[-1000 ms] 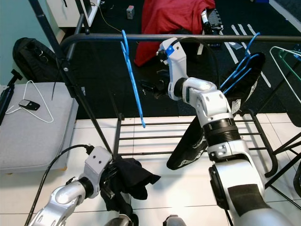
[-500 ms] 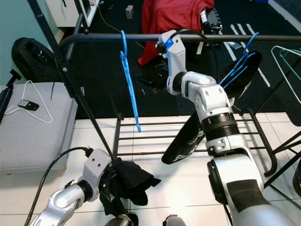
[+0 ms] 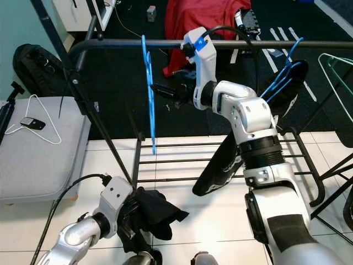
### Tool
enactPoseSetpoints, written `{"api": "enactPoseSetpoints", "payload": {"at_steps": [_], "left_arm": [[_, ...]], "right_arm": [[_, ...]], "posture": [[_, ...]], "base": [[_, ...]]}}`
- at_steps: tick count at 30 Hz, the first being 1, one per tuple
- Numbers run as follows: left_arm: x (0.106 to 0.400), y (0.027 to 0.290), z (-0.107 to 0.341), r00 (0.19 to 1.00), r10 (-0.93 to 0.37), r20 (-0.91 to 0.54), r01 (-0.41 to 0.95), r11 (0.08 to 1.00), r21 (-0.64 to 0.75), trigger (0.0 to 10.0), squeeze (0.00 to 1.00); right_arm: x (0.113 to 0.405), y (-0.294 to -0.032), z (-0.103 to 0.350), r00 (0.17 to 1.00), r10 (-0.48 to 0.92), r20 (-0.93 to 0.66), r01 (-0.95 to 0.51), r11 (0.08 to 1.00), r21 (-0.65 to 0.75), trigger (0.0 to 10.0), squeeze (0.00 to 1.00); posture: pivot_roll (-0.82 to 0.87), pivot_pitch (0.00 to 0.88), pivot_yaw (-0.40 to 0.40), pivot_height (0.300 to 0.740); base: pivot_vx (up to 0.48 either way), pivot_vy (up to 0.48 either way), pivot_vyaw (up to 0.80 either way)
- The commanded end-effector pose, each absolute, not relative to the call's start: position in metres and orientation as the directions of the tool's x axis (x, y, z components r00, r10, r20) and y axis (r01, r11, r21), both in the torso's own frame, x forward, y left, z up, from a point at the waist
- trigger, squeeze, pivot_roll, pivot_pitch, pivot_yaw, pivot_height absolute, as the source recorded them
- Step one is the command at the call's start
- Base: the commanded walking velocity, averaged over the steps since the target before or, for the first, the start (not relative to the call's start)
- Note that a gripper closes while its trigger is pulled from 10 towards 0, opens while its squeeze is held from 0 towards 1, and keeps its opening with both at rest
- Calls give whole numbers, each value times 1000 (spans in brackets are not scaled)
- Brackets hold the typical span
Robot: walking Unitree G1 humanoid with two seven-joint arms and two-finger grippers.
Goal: Hang hanger
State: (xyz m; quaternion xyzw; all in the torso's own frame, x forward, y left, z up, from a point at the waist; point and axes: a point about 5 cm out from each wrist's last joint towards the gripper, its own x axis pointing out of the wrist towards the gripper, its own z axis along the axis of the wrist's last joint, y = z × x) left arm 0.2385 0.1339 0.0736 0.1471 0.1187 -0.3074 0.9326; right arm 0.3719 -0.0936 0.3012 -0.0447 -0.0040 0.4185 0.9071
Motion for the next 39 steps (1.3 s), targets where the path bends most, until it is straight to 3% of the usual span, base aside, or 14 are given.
{"api": "enactPoseSetpoints", "payload": {"at_steps": [1, 11, 22, 28, 32, 34, 39], "left_arm": [[234, 135, 74, 771, -549, -324, 626, 747, 224, 10000, 0], [233, 137, 74, 770, -545, -331, 627, 744, 233, 10000, 0], [232, 139, 74, 774, -536, -336, 620, 749, 234, 10000, 0], [232, 138, 72, 774, -534, -340, 618, 753, 225, 10000, 0], [235, 139, 70, 774, -533, -341, 618, 754, 222, 10000, 0], [246, 141, 73, 808, -503, -307, 575, 787, 225, 10000, 0], [260, 149, 79, 860, -430, -276, 495, 833, 247, 10000, 0]], "right_arm": [[378, -93, 286, 679, 733, -47, -734, 674, -84, 10000, 0], [397, -89, 264, 753, 652, -90, -658, 742, -126, 10000, 0], [398, -96, 264, 770, 631, -95, -638, 757, -138, 10000, 0], [387, -113, 266, 763, 645, -49, -645, 753, -132, 10000, 0], [374, -131, 269, 804, 591, 71, -578, 804, -140, 10000, 0], [354, -147, 252, 844, 517, 144, -507, 856, -106, 10000, 0], [339, -153, 235, 866, 470, 170, -468, 882, -56, 10000, 0]], "posture": [[-91, 213, -31, 740], [-78, 222, -41, 740], [-75, 229, -47, 740], [-86, 226, -38, 740], [-102, 213, -20, 740], [-111, 199, -3, 740], [-113, 189, 5, 740]], "base": [[0, 0, 0], [0, 0, 0], [0, 0, 0], [0, 0, 0], [0, 0, 0], [0, 0, 0], [0, 0, 0]]}}
